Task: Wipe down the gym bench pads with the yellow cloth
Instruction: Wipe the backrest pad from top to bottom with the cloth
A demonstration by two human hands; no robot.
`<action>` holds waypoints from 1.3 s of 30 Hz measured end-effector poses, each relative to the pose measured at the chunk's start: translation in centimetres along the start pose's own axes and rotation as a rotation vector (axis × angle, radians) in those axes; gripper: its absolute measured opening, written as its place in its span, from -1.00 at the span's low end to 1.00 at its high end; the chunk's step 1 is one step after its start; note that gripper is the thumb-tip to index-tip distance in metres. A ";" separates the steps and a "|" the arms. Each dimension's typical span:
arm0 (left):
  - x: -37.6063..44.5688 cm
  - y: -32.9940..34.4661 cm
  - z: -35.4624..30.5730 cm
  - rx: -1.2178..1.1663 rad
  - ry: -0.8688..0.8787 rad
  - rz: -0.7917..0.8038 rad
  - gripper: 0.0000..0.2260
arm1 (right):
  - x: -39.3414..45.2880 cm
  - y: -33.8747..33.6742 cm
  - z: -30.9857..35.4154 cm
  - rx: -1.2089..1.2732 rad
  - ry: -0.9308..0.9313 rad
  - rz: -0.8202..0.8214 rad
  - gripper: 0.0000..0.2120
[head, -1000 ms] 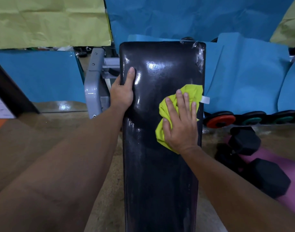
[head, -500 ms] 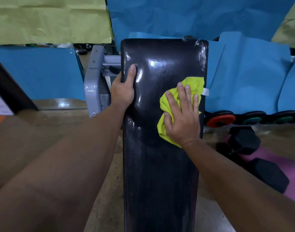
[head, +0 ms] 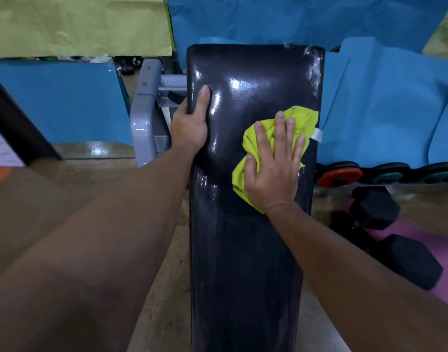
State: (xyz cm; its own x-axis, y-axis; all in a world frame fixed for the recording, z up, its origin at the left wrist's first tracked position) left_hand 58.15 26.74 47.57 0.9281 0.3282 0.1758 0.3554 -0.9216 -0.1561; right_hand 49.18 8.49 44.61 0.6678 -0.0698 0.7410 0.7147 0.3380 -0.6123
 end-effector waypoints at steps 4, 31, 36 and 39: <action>0.1 -0.1 -0.4 -0.009 0.006 -0.008 -0.60 | -1.5 0.1 0.6 0.005 -0.204 0.064 -0.43; -0.4 -0.1 -0.6 0.003 -0.004 0.004 -0.58 | -2.2 0.8 2.0 0.007 -0.276 0.080 -0.43; -0.6 -0.1 -0.6 0.010 -0.030 0.005 -0.63 | -1.0 1.2 3.4 -0.003 -0.068 0.029 -0.39; -0.6 0.0 -0.9 0.008 -0.018 0.004 -0.65 | -2.7 2.1 5.7 0.028 -0.185 0.076 -0.40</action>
State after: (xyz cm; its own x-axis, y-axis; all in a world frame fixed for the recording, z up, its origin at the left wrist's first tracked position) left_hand 57.52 26.40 48.34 0.9315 0.3280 0.1573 0.3522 -0.9214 -0.1643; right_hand 47.67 14.72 42.86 0.6683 0.1298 0.7324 0.6557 0.3622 -0.6625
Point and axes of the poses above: each hand's wrist, its own x-axis towards the middle knuckle, its own y-axis out of the palm, z = x × y, the point moved 5 cm from there along x, towards the middle knuckle, and after that the axes turned 2 degrees about y, right-handed, at the moved point
